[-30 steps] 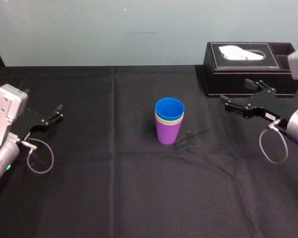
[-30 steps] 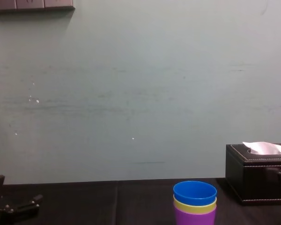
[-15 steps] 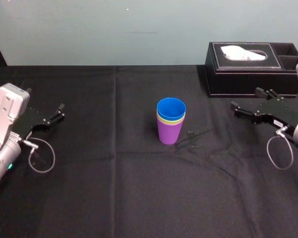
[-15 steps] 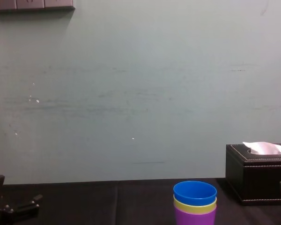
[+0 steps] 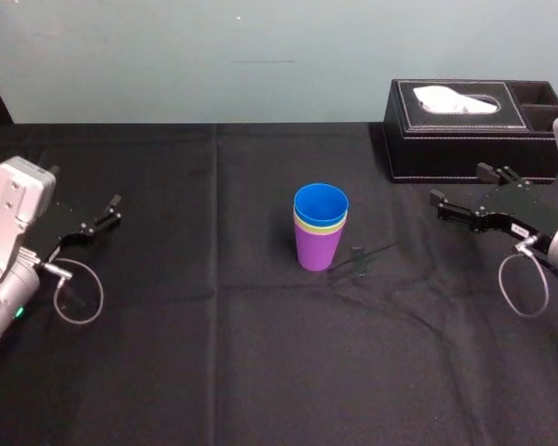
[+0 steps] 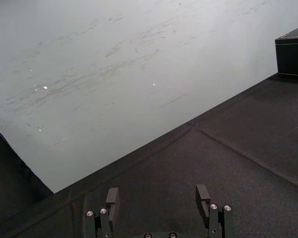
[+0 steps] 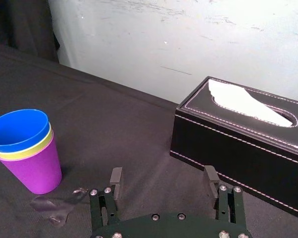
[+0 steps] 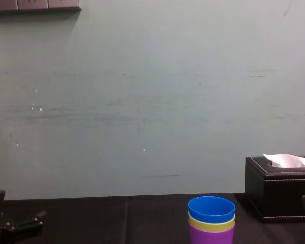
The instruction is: Stack the three plastic cups sequentially using one hand.
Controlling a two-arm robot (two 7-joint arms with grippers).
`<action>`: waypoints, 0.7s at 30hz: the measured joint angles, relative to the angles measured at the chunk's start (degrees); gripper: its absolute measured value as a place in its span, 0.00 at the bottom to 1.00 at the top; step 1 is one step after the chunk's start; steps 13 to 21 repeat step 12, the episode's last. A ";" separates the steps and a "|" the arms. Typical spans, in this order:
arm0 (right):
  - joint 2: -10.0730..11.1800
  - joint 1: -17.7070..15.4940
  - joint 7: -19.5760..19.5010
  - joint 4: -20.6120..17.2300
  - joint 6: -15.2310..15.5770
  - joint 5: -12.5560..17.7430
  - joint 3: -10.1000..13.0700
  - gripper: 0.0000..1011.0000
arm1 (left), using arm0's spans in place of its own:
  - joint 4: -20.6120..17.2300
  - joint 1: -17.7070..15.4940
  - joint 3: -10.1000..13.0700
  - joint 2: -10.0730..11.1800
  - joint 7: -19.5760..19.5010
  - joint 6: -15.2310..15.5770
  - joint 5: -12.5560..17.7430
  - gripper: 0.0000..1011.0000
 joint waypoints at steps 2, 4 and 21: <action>0.01 0.00 0.00 -0.02 0.01 0.01 -0.01 0.99 | 0.00 0.00 0.00 0.00 0.00 0.00 0.00 1.00; 0.01 0.02 0.01 -0.04 0.02 0.01 -0.03 0.99 | 0.00 0.00 0.00 0.00 0.00 0.00 0.00 1.00; 0.05 0.04 0.08 -0.11 0.05 0.04 -0.07 0.99 | 0.00 0.00 0.00 0.00 0.00 0.00 0.00 1.00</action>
